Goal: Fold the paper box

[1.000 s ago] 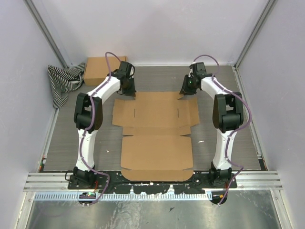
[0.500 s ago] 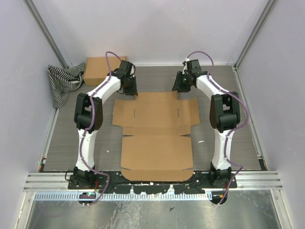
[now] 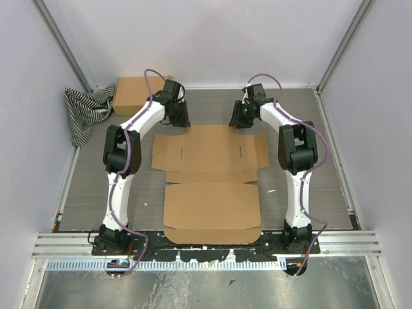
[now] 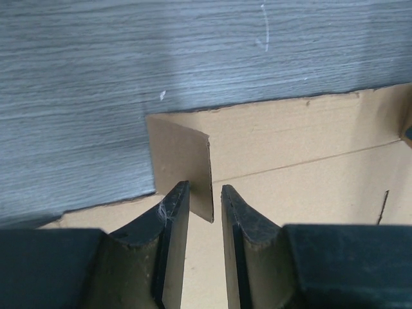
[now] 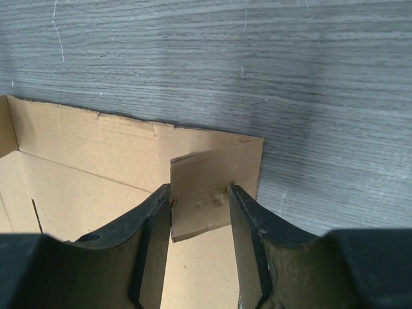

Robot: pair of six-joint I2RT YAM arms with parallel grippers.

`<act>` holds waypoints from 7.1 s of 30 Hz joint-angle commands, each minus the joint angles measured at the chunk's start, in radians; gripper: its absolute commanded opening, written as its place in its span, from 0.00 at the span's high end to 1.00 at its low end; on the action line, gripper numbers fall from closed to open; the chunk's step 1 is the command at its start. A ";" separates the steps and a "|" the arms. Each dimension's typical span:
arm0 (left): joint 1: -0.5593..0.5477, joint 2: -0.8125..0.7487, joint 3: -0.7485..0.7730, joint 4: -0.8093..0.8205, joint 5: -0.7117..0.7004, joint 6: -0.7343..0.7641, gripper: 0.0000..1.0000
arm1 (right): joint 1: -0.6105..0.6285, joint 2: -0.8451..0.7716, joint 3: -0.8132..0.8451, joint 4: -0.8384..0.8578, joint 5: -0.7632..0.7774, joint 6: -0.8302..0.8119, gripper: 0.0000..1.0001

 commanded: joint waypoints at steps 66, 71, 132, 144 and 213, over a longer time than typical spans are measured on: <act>0.089 -0.745 -1.080 0.292 0.119 -0.233 0.46 | -0.010 -0.801 -0.998 0.190 0.089 0.138 0.38; 0.085 -0.738 -1.077 0.242 0.122 -0.222 0.47 | -0.009 -0.771 -0.982 0.179 0.101 0.134 0.39; -0.260 -0.443 -0.832 0.234 0.036 -0.300 0.51 | 0.218 -0.608 -0.910 0.209 0.147 0.179 0.42; -0.254 -0.538 -0.664 0.012 -0.155 -0.189 0.49 | 0.225 -0.684 -0.746 0.057 0.264 0.128 0.42; -0.076 -0.715 -0.692 0.658 -0.243 0.267 1.00 | 0.072 -0.658 -0.174 -0.223 0.337 -0.027 0.38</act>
